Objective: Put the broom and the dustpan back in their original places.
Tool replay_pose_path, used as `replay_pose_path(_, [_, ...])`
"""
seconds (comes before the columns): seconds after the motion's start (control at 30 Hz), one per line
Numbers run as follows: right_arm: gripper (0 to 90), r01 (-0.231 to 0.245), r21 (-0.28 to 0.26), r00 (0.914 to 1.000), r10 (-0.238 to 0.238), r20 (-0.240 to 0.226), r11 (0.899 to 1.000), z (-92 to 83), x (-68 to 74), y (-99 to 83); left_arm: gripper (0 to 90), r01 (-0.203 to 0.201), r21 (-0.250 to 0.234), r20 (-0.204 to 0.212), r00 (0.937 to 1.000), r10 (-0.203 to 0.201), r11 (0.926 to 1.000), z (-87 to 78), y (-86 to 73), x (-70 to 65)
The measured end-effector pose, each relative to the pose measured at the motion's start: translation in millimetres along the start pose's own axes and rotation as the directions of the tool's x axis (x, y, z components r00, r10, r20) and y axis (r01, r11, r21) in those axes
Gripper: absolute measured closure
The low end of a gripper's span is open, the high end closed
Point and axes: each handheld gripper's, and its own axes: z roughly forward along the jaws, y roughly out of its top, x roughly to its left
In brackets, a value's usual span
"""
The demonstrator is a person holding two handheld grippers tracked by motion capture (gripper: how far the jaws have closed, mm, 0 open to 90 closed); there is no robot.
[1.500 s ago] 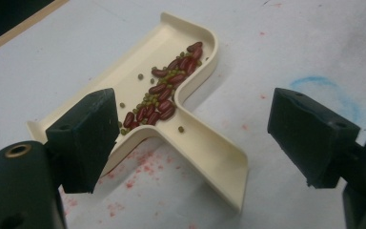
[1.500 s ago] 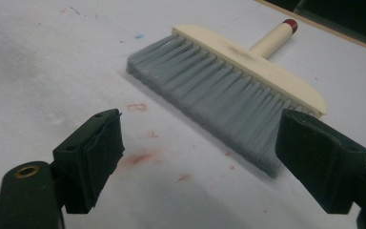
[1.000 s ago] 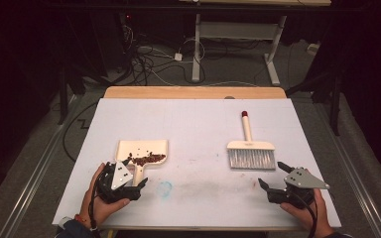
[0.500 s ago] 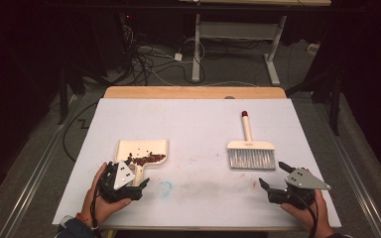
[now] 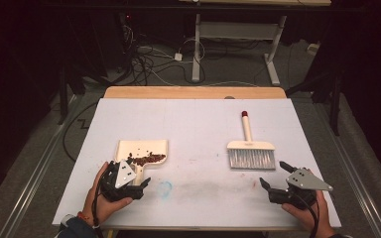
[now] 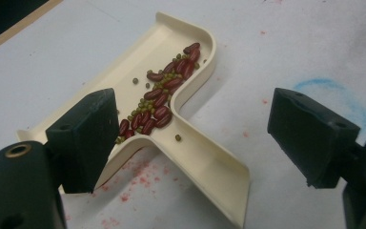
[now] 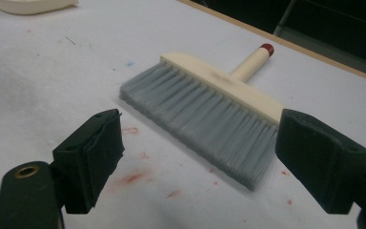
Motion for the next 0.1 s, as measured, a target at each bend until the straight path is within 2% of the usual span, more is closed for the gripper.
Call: replay_pose_path(0.1, [16.6, -0.001, -0.004, 1.0, 0.001, -0.001, 1.0, -0.1, 0.6, 1.4, 17.3, 0.004, 0.005, -0.004, 1.0, -0.004, 1.0, 0.9, 0.1, 0.2])
